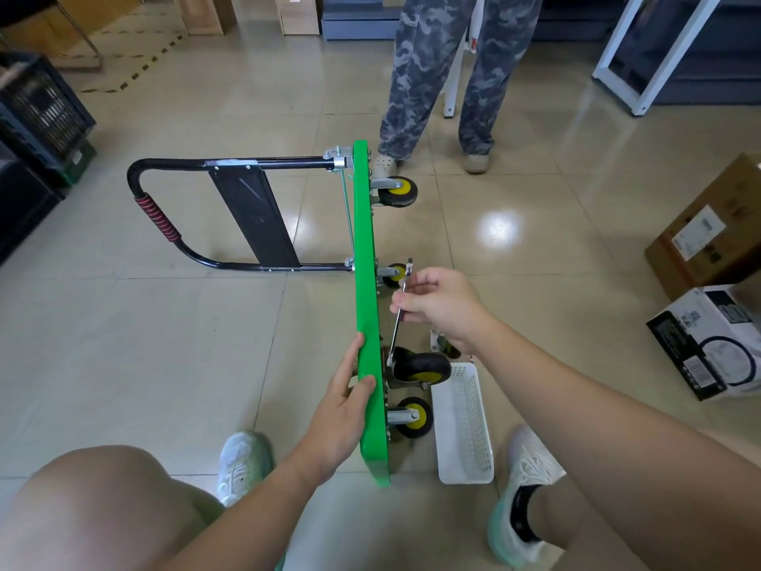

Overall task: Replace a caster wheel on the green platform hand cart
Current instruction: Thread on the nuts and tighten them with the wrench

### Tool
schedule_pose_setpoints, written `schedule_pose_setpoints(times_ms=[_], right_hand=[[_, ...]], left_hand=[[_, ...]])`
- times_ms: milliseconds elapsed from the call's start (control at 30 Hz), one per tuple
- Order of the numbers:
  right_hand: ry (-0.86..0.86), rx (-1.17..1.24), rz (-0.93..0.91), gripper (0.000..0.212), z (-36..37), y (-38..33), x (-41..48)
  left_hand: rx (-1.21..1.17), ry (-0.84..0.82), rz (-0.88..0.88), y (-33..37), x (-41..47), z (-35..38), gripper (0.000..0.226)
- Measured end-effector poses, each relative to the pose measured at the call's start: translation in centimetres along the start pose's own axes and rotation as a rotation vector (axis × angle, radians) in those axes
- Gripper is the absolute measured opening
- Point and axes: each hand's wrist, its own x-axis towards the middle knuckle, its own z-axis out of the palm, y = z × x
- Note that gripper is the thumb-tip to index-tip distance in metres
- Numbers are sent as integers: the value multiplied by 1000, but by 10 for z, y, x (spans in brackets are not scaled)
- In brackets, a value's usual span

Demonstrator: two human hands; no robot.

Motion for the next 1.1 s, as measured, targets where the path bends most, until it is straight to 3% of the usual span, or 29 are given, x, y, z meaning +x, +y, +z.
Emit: schedule_pose_setpoints(times_ms=[167,367,600,833,1100], right_hand=[[34,-127,-166,26,-5,-3,-53],[66,14,-259,26,6,35,-101],[49,-13,-353,25,20,71,-111],[-22,-98,-331,37,28,68,-99],[64,-197,-226,30,28,27,-46]], left_hand=[[19,15,10,1,-3,1,55],[35,26,10,6,-5,4,55],[13,36,-2,11,-10,5,54],[2,48,5,10,-8,6,55],[17,50,-27,9,-8,7,58]])
